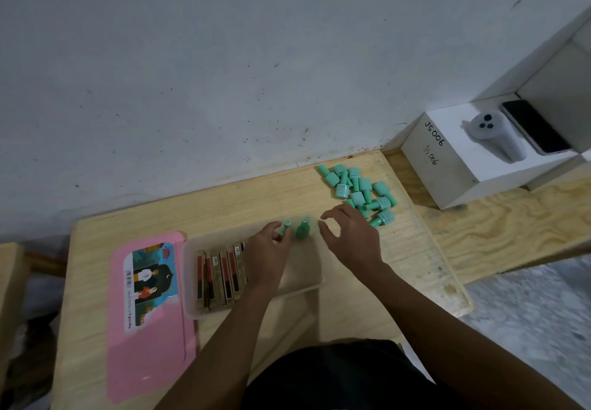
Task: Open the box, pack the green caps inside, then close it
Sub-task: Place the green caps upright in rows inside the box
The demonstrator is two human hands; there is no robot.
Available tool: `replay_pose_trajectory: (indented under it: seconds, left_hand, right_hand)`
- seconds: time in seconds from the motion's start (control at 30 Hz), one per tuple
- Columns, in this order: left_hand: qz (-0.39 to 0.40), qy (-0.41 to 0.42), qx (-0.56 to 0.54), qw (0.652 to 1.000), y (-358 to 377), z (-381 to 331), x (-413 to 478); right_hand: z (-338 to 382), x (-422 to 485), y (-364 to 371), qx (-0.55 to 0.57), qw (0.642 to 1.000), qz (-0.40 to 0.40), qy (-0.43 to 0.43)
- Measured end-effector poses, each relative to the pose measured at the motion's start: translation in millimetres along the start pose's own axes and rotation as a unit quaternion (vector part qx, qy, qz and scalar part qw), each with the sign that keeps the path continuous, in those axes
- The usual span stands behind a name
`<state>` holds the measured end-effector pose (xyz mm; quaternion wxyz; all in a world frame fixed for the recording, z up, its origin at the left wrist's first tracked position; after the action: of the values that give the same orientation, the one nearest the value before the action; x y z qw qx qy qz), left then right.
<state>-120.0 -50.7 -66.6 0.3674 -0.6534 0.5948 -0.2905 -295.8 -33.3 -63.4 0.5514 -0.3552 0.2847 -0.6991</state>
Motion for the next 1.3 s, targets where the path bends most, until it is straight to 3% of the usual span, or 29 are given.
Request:
replay_pose_trajectory:
  seconds: [0.17,0.4,0.63,0.8,1.0,1.3]
  left_hand:
    - [-0.009,0.066,-0.050,0.997,-8.7,-16.5,-9.6]
    - [0.078,0.161,-0.139,0.974,6.9,-77.1,-11.9]
    - [0.248,0.025,-0.060,0.967,59.0,-121.6,24.4]
    - [0.301,-0.021,0.033,0.953,92.4,-134.4,37.6]
    - [0.271,-0.049,0.077,0.958,121.3,-143.7,42.3]
    - [0.242,-0.083,0.074,0.964,134.8,-145.9,46.7]
  right_hand:
    - [-29.7,-30.1,-35.6,0.016,0.993,-0.016,0.117]
    - [-90.5,-57.1,-74.0,-0.022,0.977,0.074,0.200]
    - [-122.8,-18.1,-90.7,-0.039,0.971,0.176,0.156]
    - [-126.0,19.1,-72.1,-0.065,0.974,0.212,0.045]
    - [-127.3,24.2,-49.3,-0.137,0.966,0.215,-0.038]
    - [-132.2,30.2,-57.1,-0.135,0.966,0.220,0.030]
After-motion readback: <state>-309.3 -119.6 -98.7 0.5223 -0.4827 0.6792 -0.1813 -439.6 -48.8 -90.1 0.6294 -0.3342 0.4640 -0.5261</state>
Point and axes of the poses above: each hand's wrist, its own x-axis towards the middle knuckle, its own y-axis out of the palm, z = x × y, the point moved 1 cm from there along x, towards the middle knuckle, and after that the axes turned 13 degrees about x, right-handed, at the moved point
